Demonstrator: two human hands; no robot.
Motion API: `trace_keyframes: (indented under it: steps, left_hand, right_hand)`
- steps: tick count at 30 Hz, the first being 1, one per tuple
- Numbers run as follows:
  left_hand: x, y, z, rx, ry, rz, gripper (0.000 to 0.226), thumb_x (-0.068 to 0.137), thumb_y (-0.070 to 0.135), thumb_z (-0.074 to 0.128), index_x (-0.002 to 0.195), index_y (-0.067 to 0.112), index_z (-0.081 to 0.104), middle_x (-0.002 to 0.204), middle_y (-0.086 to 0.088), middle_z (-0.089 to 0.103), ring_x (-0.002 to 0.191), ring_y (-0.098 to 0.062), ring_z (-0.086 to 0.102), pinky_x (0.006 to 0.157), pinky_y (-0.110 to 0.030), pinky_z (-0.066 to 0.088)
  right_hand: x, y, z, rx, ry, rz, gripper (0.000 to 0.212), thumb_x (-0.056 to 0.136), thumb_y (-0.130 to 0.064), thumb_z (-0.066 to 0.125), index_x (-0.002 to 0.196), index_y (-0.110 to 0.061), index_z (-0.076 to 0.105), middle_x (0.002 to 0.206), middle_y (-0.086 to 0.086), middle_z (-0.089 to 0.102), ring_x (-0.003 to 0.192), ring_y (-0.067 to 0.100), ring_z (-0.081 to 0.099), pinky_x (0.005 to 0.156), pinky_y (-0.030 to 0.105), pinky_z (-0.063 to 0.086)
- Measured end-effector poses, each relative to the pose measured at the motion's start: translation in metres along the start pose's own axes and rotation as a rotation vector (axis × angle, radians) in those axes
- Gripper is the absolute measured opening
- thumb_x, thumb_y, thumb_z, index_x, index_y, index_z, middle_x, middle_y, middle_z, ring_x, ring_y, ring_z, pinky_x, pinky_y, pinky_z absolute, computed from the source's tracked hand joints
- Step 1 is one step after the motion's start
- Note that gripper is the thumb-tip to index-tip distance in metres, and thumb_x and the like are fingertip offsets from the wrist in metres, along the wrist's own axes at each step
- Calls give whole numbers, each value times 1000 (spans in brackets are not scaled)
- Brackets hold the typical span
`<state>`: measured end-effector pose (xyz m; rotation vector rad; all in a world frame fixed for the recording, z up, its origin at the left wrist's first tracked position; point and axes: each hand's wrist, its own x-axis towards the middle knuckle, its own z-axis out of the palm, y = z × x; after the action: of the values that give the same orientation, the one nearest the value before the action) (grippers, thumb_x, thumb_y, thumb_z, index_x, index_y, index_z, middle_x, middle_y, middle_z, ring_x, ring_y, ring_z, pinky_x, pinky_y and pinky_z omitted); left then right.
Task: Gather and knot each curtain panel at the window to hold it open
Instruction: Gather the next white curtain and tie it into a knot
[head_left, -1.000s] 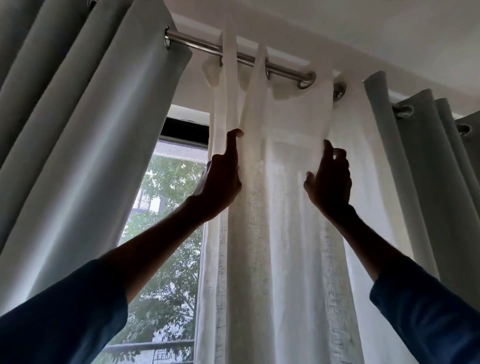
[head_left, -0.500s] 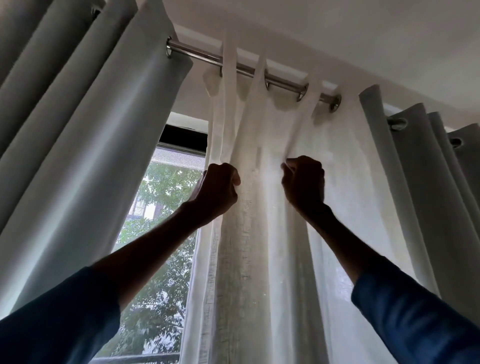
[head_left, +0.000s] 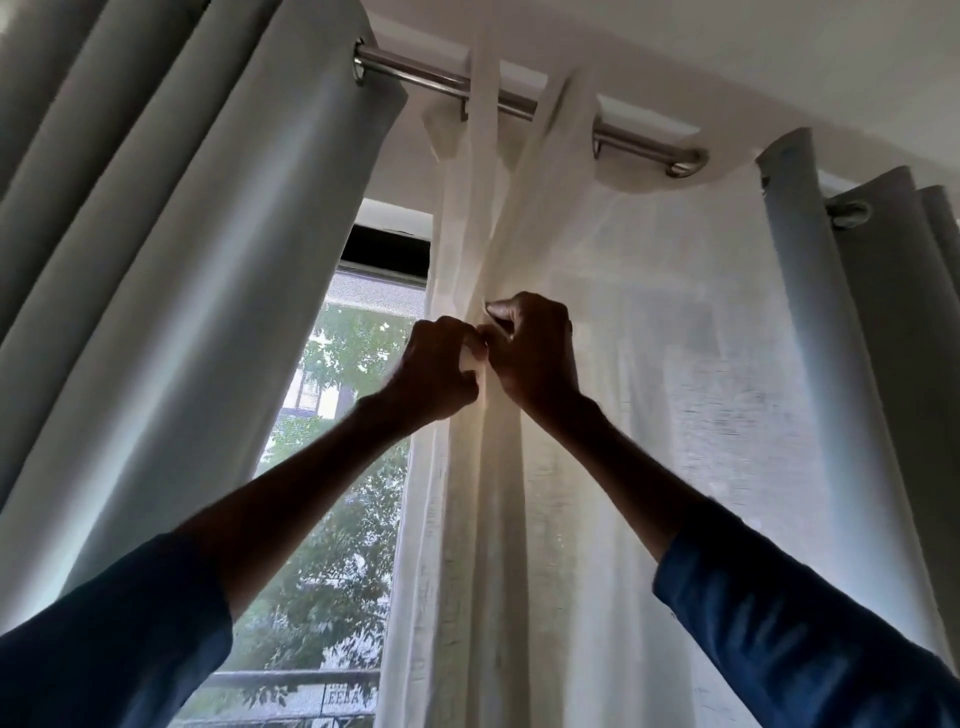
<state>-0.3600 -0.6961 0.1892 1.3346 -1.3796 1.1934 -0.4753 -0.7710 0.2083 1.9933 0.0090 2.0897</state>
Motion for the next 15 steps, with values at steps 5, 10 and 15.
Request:
trace_keyframes:
  steps: [5,10,15]
  left_hand:
    - [-13,2,0,-83,17,90,22,75,2,70,93,13,74,90,3,71,76,-3,63,75,-15,53]
    - [-21,17,-3,-67,-11,45,24,82,6,63,100,20,71,97,9,71,89,-6,62,80,1,32]
    - [-28,32,4,-118,17,19,23,88,6,58,102,20,71,96,11,72,95,-7,59,87,9,12]
  right_hand:
    - [-54,30,-5,-15,-45,153,12,74,-2,70,69,-3,60,61,3,61,60,17,56,61,33,45]
    - [-92,58,-26,-168,19,249,25,84,4,65,106,-7,71,98,5,68,91,19,64,74,10,40]
    - [-103,52,-41,-309,14,166,39,89,5,63,123,-11,68,108,4,63,104,22,59,82,23,47]
